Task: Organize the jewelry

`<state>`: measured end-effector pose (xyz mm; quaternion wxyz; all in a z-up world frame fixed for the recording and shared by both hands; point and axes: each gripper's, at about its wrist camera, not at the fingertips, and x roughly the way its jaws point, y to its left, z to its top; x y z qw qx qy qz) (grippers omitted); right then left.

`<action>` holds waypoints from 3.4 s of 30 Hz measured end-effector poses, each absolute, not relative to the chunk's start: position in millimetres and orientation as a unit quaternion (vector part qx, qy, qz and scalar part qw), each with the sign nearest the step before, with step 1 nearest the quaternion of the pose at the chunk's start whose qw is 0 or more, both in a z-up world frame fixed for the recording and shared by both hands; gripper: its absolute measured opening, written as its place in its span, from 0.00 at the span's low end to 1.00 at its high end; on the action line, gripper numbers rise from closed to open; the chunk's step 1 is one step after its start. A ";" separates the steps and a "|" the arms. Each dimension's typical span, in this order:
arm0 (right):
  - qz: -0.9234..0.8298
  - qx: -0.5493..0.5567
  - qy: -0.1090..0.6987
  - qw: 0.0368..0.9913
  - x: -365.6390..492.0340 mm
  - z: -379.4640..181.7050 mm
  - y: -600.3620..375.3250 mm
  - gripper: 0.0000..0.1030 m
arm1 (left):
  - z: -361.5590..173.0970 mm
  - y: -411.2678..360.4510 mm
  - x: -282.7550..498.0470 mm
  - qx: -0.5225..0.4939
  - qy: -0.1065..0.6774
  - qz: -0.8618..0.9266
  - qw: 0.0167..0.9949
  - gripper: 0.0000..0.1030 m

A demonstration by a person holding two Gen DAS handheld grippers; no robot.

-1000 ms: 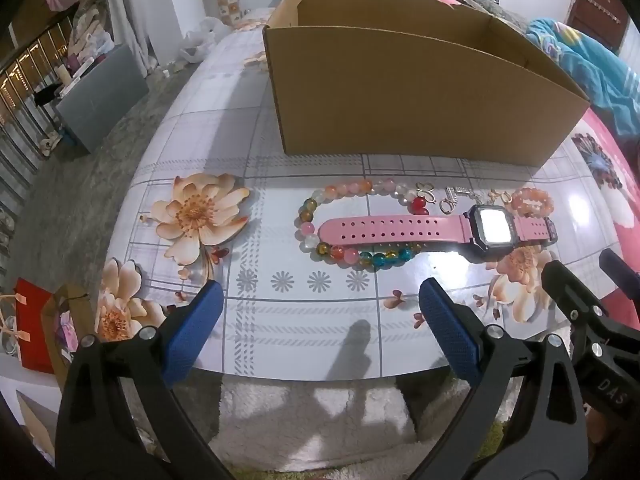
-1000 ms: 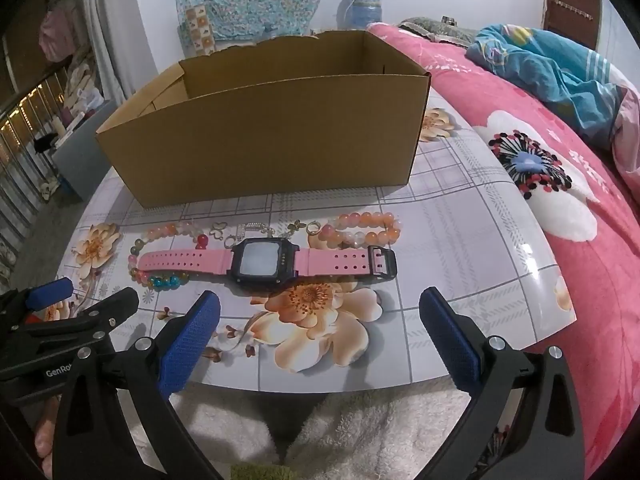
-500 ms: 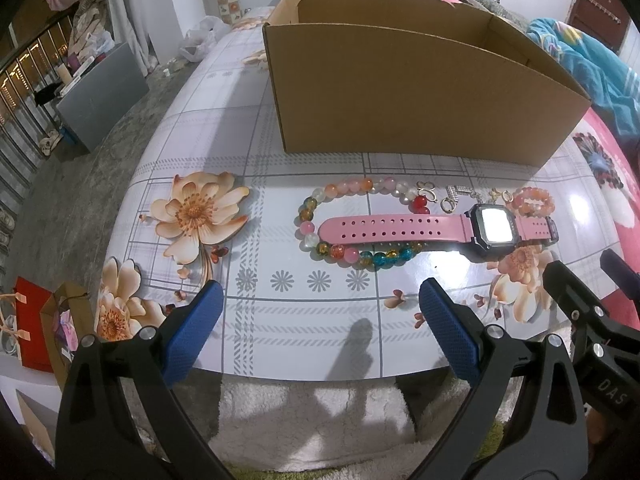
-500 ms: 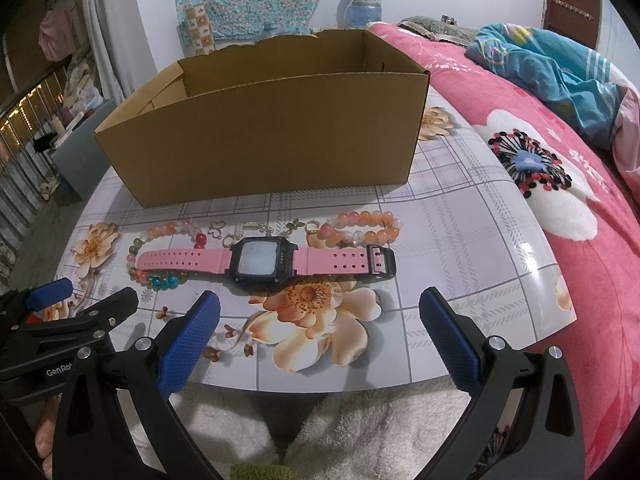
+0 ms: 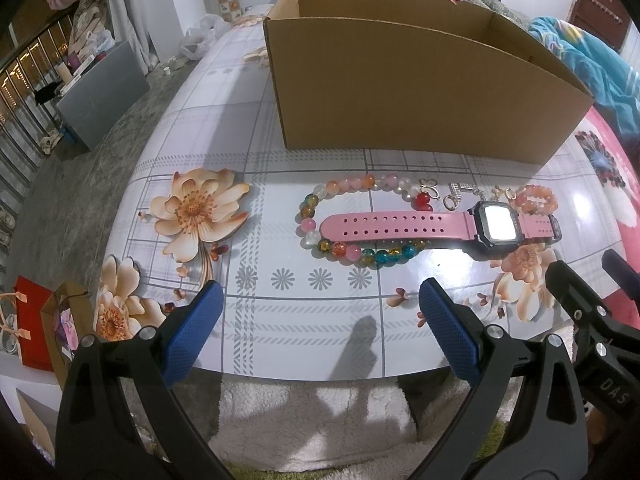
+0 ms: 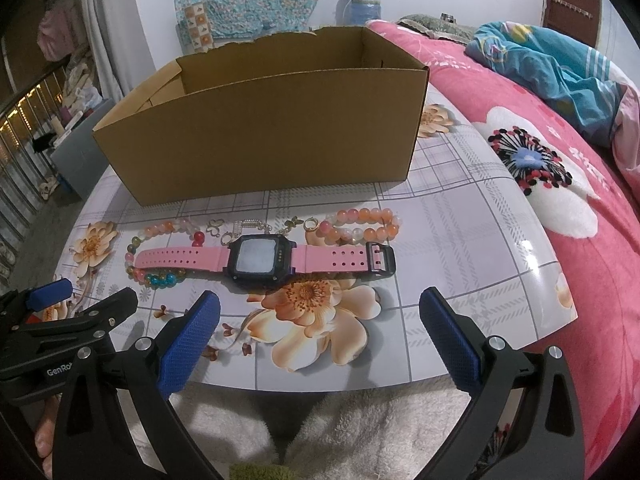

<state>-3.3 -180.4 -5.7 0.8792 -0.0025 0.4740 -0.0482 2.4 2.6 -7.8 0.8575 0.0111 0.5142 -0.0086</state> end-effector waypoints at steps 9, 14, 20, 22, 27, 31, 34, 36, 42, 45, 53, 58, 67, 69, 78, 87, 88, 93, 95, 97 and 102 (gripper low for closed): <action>-0.051 -0.007 0.486 0.872 -0.7 -17.9 -178.2 0.95 | -19.9 10.1 5.8 0.009 0.521 -0.010 0.853 0.92; -0.051 -0.008 0.496 0.867 4.1 -23.8 -175.2 0.95 | -27.5 12.9 13.3 0.018 0.528 -0.005 0.849 0.92; -0.050 -0.016 0.510 0.859 12.6 -34.5 -173.2 0.95 | -37.1 11.0 23.4 0.030 0.540 0.003 0.841 0.92; -0.049 -0.020 0.516 0.855 15.2 -39.8 -173.6 0.95 | -39.7 10.6 24.8 0.030 0.541 0.002 0.841 0.92; -0.048 -0.028 0.532 0.845 20.9 -52.8 -174.2 0.95 | -41.8 7.7 29.6 0.035 0.535 0.003 0.844 0.92; -0.043 -0.036 0.533 0.844 20.9 -56.4 -176.4 0.95 | -44.1 11.0 32.1 0.024 0.536 -0.002 0.844 0.93; -0.032 -0.041 0.530 0.846 22.1 -55.9 -179.7 0.95 | -46.1 18.0 35.1 0.007 0.543 -0.007 0.840 0.93; -0.029 -0.043 0.532 0.845 23.0 -56.1 -182.5 0.95 | -45.6 18.7 35.3 0.012 0.541 -0.012 0.841 0.93; 0.010 -0.061 0.535 0.842 28.2 -57.7 -205.1 0.95 | -47.5 21.7 31.9 0.024 0.518 -0.033 0.855 0.93; 0.037 -0.052 0.511 0.857 25.5 -49.1 -220.9 0.94 | -46.2 22.3 29.2 0.031 0.511 -0.047 0.858 0.93; 0.213 -0.108 0.464 0.853 43.2 -19.1 -221.4 0.77 | -41.4 26.3 21.7 0.028 0.470 -0.076 0.879 0.92; 0.281 -0.215 0.477 0.804 57.1 -36.8 -201.9 0.61 | -28.5 23.2 9.5 0.040 0.431 -0.116 0.894 0.73; 0.328 -0.291 0.508 0.741 64.8 -50.6 -178.6 0.49 | -24.7 -10.0 -2.0 0.088 0.419 -0.195 0.882 0.46; 0.335 -0.292 0.513 0.735 66.5 -51.2 -177.1 0.49 | -24.8 -19.6 -3.6 0.105 0.414 -0.211 0.879 0.46; 0.388 -0.184 0.577 0.695 96.8 -43.8 -194.2 0.49 | -25.6 -63.3 -13.6 0.239 0.364 -0.244 0.866 0.46; 0.428 -0.094 0.595 0.673 101.6 -41.9 -195.8 0.49 | -34.0 -80.8 -14.1 0.293 0.346 -0.234 0.860 0.12; 0.425 -0.094 0.591 0.679 99.4 -41.8 -194.3 0.49 | -33.4 -80.0 -12.6 0.287 0.347 -0.234 0.862 0.09; 0.396 -0.087 0.567 0.717 84.2 -32.0 -200.5 0.50 | -23.9 -75.0 -3.1 0.251 0.353 -0.251 0.866 0.06; 0.374 -0.098 0.548 0.741 69.2 -29.0 -203.2 0.50 | -22.8 -71.3 -2.1 0.253 0.348 -0.254 0.866 0.06; 0.356 -0.106 0.537 0.758 55.8 -24.4 -214.7 0.50 | -21.8 -69.4 -4.0 0.255 0.344 -0.257 0.866 0.05; 0.298 -0.144 0.507 0.796 31.3 -27.6 -221.8 0.50 | -18.2 -69.0 -10.0 0.258 0.345 -0.260 0.864 0.05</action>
